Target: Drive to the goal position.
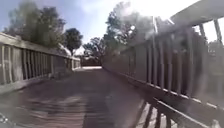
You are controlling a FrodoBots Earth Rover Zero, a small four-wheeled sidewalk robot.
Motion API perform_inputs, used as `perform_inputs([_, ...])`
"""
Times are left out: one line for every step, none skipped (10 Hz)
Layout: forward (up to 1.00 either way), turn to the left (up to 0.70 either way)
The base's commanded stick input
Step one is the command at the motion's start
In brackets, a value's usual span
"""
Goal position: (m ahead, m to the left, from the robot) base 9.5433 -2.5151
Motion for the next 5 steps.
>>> perform_inputs([0.7, 0.35])
perform_inputs([0.7, 0.35])
perform_inputs([0.7, 0.35])
perform_inputs([0.7, 0.35])
perform_inputs([0.7, 0.01])
